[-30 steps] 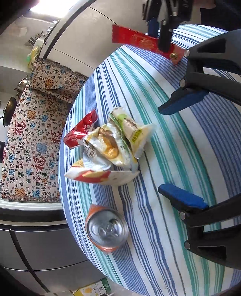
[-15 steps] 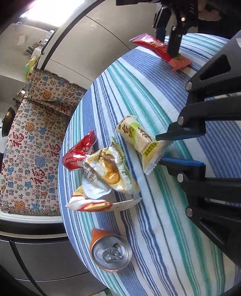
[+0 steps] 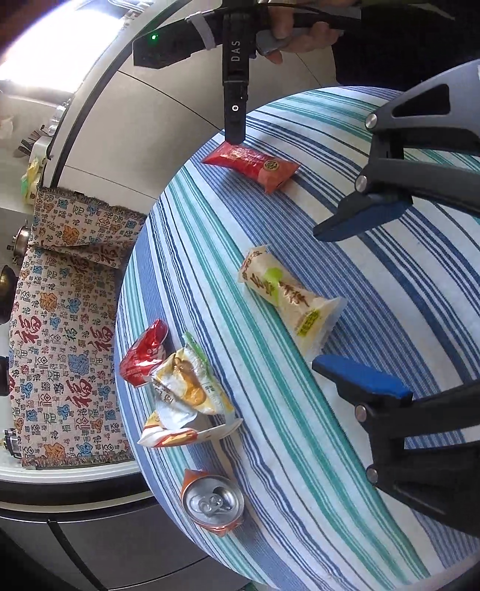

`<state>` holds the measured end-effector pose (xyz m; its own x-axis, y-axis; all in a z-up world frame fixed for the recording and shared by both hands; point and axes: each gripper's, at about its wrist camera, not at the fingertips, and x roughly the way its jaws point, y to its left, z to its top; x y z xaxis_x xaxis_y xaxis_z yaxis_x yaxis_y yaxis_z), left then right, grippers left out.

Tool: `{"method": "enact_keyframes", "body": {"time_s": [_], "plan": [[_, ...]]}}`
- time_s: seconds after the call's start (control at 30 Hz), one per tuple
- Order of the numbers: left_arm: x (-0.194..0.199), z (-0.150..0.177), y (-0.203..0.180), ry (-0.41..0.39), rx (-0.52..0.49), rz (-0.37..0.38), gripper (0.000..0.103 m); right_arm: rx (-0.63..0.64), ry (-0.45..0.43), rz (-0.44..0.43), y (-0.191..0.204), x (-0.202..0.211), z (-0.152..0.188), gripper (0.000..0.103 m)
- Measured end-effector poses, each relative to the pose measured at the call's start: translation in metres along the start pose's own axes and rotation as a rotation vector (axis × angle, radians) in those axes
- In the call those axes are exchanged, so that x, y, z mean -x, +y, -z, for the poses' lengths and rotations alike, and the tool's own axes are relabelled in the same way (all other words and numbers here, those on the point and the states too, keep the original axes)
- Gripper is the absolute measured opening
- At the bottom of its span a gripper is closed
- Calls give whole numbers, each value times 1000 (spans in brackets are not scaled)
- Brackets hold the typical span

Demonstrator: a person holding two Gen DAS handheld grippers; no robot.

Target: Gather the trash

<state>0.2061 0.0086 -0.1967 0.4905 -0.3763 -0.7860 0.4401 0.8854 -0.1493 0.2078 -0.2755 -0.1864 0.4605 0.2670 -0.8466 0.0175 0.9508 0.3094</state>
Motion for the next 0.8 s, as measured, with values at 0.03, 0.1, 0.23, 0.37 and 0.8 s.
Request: {"method": "enact_keyframes", "body": {"time_s": [0.03, 0.1, 0.23, 0.37, 0.8], "plan": [[-2, -3, 1, 4, -7, 2, 65, -2, 19, 7, 0, -5, -5, 78], [-7, -7, 0, 9, -30, 10, 65, -4, 65, -5, 2, -20, -15, 70], [-19, -14, -5, 18, -89, -13, 65, 111, 42, -44, 34, -36, -36, 69], [-30, -19, -9, 24, -122, -45, 65, 208, 12, -89, 70, -39, -40, 71], [-10, 6, -8, -4, 64, -121, 22, 231, 25, 118, 51, -21, 22, 35]]}}
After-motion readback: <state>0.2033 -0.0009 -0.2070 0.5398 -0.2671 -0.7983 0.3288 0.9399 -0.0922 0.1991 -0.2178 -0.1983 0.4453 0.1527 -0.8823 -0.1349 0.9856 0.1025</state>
